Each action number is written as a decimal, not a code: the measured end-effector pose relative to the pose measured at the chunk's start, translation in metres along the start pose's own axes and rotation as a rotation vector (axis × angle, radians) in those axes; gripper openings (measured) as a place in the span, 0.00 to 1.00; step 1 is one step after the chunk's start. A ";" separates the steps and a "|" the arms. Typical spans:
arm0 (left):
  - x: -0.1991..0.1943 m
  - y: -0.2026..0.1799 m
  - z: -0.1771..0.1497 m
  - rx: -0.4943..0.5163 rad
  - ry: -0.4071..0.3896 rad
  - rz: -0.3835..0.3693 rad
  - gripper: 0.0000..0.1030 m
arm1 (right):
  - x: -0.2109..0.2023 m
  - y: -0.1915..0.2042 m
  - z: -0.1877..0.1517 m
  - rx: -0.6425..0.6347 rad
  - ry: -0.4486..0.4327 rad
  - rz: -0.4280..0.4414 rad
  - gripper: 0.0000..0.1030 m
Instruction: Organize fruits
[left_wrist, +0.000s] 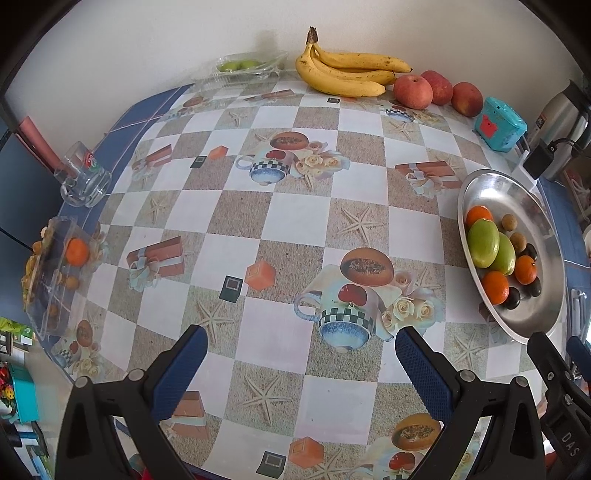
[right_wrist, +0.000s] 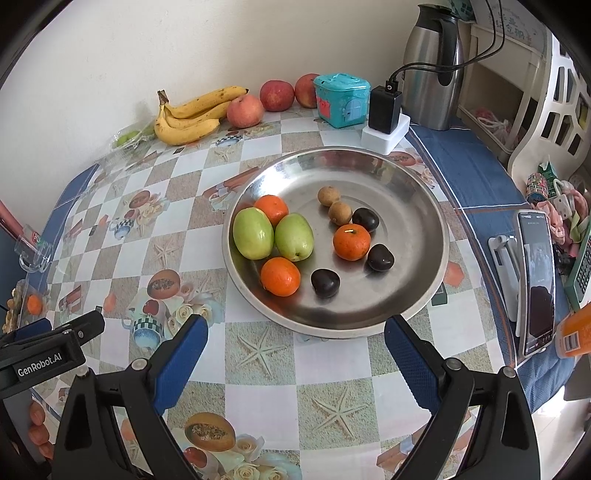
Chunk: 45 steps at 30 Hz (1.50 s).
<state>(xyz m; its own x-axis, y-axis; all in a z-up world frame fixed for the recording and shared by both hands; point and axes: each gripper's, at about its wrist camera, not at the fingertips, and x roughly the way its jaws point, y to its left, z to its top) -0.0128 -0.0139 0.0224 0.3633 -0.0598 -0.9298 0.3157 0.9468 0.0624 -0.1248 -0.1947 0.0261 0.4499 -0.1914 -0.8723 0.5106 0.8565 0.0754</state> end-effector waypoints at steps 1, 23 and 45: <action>0.001 0.000 0.000 -0.001 0.002 0.000 1.00 | 0.000 0.000 0.000 0.000 0.000 0.000 0.94; 0.002 0.001 -0.001 -0.003 0.009 0.002 1.00 | 0.002 0.002 -0.001 -0.009 0.012 -0.001 0.94; 0.003 0.000 -0.002 -0.011 0.021 -0.005 1.00 | 0.004 0.002 -0.002 -0.017 0.022 -0.003 0.94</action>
<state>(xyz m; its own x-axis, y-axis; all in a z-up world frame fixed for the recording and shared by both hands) -0.0133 -0.0140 0.0187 0.3433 -0.0581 -0.9374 0.3076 0.9500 0.0537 -0.1232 -0.1931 0.0216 0.4322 -0.1841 -0.8828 0.4991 0.8642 0.0641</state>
